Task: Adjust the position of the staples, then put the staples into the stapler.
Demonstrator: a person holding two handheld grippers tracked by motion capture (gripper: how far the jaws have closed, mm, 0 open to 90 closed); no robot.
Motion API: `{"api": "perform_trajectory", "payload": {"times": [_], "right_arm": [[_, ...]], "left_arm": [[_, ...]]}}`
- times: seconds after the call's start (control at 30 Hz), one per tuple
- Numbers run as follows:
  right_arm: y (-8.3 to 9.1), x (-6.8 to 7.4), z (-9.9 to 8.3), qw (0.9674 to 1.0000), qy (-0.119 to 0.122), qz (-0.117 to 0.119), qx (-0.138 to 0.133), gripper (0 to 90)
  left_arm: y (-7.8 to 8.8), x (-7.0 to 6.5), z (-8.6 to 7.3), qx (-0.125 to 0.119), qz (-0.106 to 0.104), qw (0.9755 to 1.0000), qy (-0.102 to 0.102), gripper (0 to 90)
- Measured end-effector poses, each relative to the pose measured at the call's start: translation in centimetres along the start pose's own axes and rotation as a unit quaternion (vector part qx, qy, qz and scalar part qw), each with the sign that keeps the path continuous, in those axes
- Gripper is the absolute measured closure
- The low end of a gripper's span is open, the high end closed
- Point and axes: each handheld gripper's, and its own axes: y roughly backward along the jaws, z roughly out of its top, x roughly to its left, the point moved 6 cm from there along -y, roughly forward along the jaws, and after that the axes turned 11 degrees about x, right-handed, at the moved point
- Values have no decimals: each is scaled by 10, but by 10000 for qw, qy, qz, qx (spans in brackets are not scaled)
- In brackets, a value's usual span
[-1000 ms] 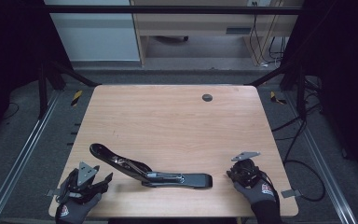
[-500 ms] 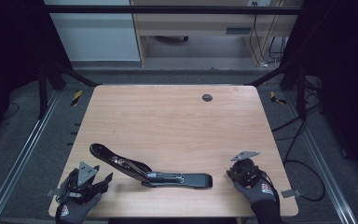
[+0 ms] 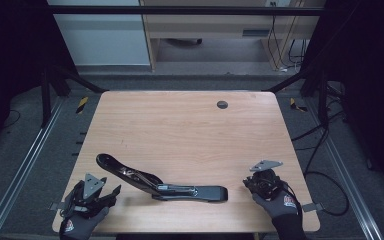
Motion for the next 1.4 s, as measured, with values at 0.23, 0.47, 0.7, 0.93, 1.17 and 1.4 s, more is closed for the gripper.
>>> {"api": "perform_trajectory", "payload": {"times": [0.23, 0.47, 0.7, 0.93, 1.17, 1.4], "right_arm": [[5, 1, 3, 9999, 77, 70, -96, 785], [14, 4, 9, 9993, 239, 172, -246, 785], [25, 4, 17, 9982, 360, 227, -427, 785], [36, 5, 31, 9967, 500, 257, -583, 785], [48, 14, 53, 9934, 727, 361, -808, 785], [54, 27, 69, 9901, 944, 458, -929, 785]], "left_arm": [[0, 0, 0, 5, -3, 10000, -7, 414], [-1, 1, 0, 5, -41, 10000, 43, 414], [-3, 3, -1, 30, -34, 9999, 92, 412], [-6, 5, -1, 92, -17, 9999, 127, 412], [-9, 6, -1, 132, -61, 9998, 145, 411], [-7, 7, 0, 101, -57, 9998, 174, 410]]}}
